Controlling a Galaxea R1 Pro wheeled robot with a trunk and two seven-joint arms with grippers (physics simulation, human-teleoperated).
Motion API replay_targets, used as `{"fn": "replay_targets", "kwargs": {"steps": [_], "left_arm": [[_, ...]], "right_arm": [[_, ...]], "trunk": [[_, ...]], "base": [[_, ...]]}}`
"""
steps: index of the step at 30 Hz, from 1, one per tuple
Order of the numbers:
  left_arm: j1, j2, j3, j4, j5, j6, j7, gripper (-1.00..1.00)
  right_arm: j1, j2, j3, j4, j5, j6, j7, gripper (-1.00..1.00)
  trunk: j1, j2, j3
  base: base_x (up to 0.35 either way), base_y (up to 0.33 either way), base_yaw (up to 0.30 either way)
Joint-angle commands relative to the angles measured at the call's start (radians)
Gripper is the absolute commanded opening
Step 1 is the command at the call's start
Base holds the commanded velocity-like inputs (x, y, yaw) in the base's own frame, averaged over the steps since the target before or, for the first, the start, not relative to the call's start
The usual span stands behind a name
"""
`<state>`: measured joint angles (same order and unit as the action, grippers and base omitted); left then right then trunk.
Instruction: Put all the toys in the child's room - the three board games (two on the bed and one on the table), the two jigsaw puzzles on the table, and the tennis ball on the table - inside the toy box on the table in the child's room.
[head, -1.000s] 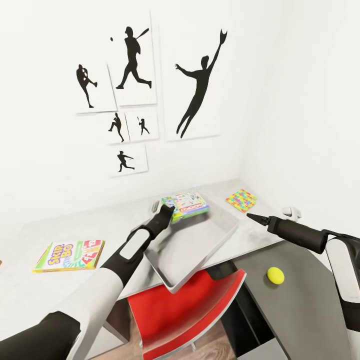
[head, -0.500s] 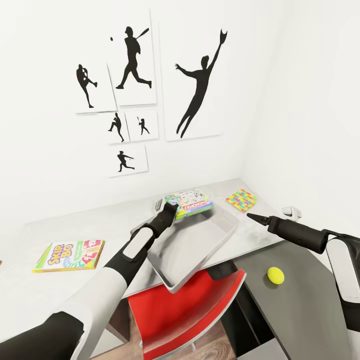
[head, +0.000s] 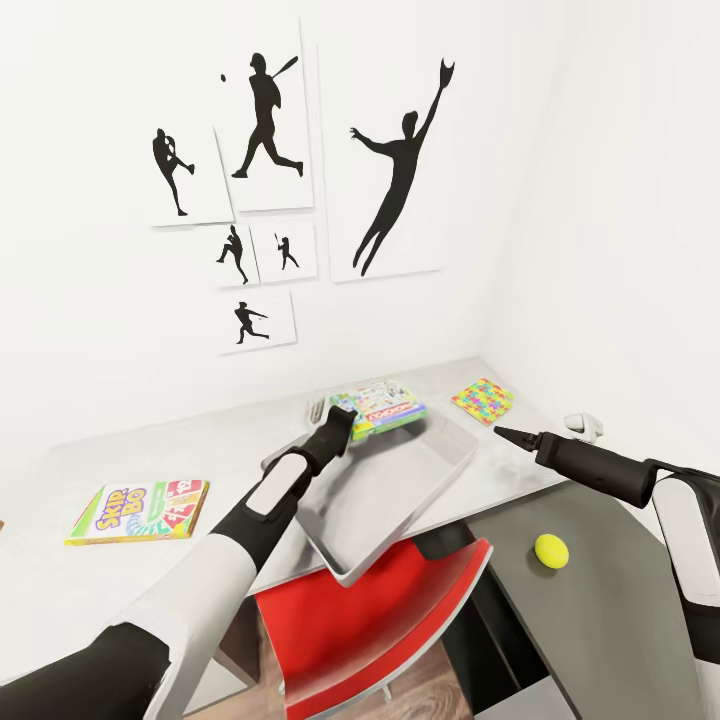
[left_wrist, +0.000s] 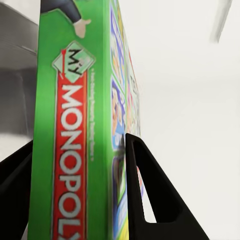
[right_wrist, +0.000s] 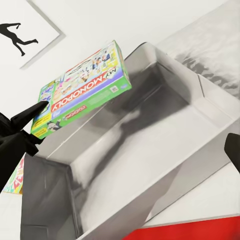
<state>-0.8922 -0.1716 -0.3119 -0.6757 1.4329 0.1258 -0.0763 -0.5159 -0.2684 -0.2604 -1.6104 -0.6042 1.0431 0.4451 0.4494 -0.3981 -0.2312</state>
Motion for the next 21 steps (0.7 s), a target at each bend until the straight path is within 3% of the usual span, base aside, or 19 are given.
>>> {"fn": "replay_targets", "kwargs": {"steps": [1,7,21], "left_arm": [[-0.001,0.000,-0.001,0.001,0.018,0.002,0.006,-1.00],[-0.002,-0.001,-0.001,0.001,0.050,0.001,0.032,-1.00],[-0.002,-0.002,-0.002,0.001,0.064,0.002,0.044,-1.00]], "right_arm": [[-0.001,0.000,-0.002,0.000,0.009,0.004,0.010,1.00],[-0.001,-0.001,-0.002,0.000,0.009,0.004,0.010,1.00],[-0.001,-0.002,-0.002,0.000,0.009,0.004,0.010,1.00]], "trunk": [[0.001,-0.002,-0.002],[0.001,-0.002,-0.002],[0.001,-0.002,-0.003]], "base": [[0.000,0.000,0.000],[0.000,0.000,0.000],[0.000,0.000,0.000]]}}
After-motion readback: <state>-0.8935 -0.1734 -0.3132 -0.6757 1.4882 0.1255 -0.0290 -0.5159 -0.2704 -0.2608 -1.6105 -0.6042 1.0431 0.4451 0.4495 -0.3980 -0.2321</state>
